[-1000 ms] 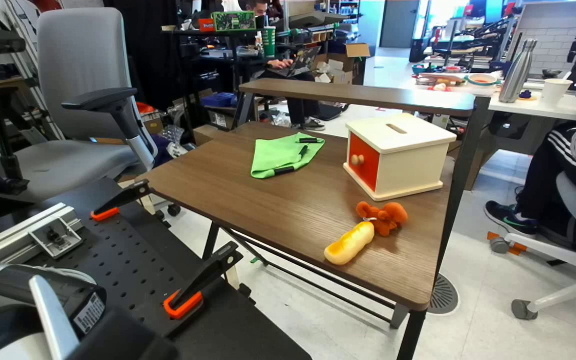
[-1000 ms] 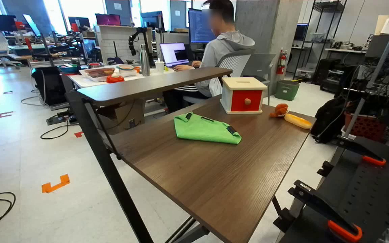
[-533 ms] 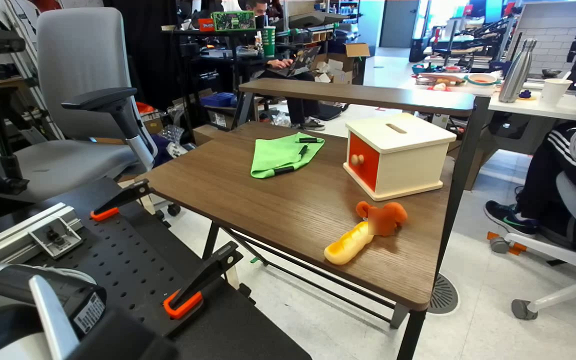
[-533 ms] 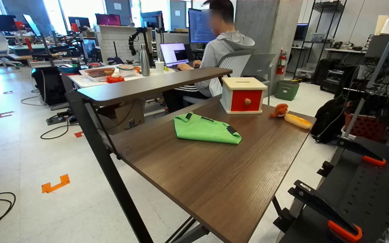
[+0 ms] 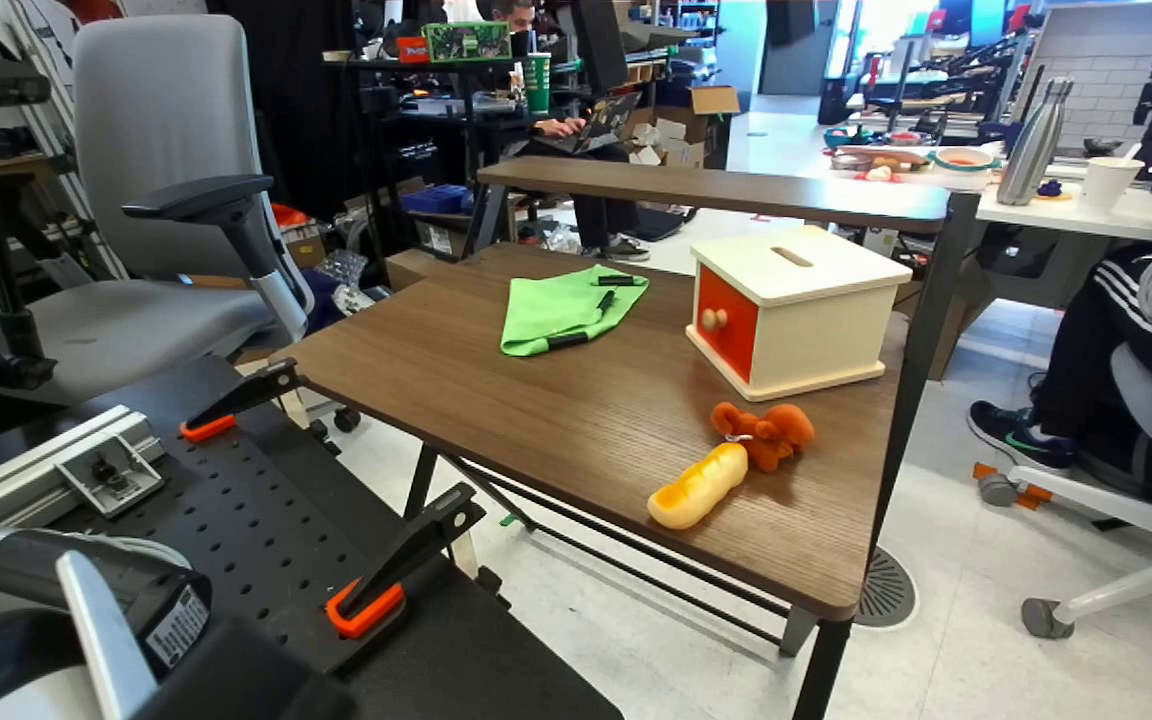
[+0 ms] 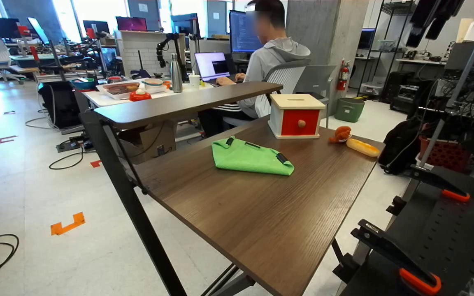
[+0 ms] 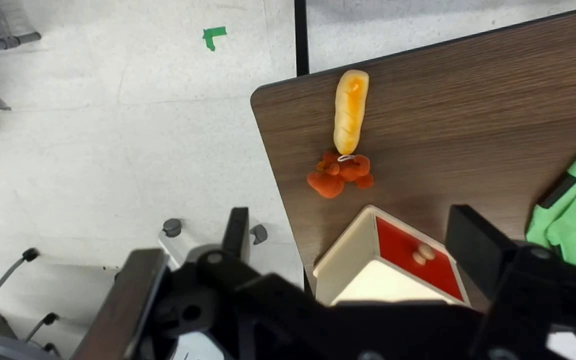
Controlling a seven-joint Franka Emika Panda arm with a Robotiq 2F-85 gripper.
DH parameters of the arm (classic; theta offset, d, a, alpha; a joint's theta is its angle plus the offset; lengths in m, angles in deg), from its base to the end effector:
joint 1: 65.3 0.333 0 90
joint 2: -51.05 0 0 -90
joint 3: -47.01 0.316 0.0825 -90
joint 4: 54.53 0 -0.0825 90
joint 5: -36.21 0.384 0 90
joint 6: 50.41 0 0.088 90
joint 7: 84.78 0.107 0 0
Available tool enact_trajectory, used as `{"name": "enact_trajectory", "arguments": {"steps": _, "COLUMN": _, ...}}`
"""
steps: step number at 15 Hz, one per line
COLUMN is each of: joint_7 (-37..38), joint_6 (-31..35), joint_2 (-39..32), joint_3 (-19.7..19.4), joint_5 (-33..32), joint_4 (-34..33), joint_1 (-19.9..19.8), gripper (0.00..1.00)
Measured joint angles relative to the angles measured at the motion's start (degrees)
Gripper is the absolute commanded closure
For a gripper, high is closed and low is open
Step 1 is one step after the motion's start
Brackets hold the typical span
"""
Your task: Move the bread roll to the left
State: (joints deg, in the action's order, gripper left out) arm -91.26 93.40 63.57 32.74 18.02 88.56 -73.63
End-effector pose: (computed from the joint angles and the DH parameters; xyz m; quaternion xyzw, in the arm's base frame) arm 0.4326 -0.1776 0.3850 0.9900 -0.0229 0.0901 0.1065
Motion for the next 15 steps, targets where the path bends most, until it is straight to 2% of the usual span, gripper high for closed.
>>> {"name": "enact_trajectory", "arguments": {"steps": 5, "joint_7": 5.2, "joint_6": 4.8, "joint_2": -15.5, "joint_3": 0.9, "joint_5": -0.7, "joint_4": -2.5, "joint_1": -0.5, "gripper": 0.0}}
{"name": "enact_trajectory", "arguments": {"steps": 10, "joint_7": 5.7, "joint_6": 11.4, "joint_2": -27.8, "joint_3": 0.8, "joint_5": -0.1, "joint_4": -5.8, "joint_1": -0.5, "gripper": 0.0}}
{"name": "enact_trajectory", "arguments": {"steps": 15, "joint_7": 1.9, "joint_6": 13.0, "joint_2": -36.1, "joint_3": 3.0, "joint_5": 7.5, "joint_4": -10.5, "joint_1": -2.1, "gripper": 0.0}}
